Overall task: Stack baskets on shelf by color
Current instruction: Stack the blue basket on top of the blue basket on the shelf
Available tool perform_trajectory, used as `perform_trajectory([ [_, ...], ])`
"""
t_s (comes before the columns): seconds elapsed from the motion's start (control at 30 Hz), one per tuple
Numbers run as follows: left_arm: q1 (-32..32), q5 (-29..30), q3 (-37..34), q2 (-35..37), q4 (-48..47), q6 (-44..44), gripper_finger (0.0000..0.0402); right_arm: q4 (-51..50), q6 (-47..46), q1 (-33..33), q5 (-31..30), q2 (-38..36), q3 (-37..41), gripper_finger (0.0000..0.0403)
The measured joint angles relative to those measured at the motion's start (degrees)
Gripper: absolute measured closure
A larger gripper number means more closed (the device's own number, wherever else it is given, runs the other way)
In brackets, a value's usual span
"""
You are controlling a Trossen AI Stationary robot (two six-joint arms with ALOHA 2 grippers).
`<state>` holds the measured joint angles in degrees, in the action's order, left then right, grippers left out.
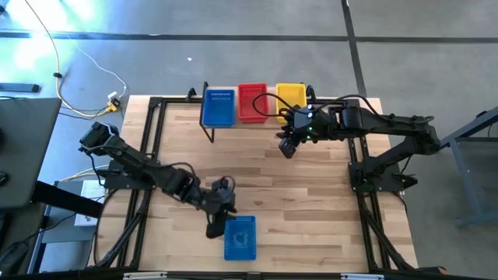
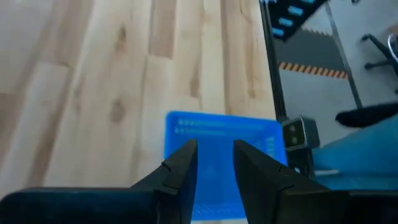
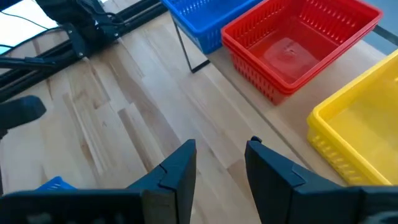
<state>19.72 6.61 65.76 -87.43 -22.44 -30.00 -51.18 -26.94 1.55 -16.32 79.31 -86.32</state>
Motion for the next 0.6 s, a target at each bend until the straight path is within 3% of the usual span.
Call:
perform_trajectory([
  [0.2, 4.0, 0.0, 0.0, -2.7, 0.4, -6.3, 0.0310, -0.4, 0.2, -0.2, 0.2, 0.0, 0.0, 0.0279],
  [0.6, 11.0, -0.4, 0.0, -8.1, 1.4, -8.2, 0.0310, -2.2, 0.4, -0.2, 0.5, 0.0, 0.0, 0.0279],
])
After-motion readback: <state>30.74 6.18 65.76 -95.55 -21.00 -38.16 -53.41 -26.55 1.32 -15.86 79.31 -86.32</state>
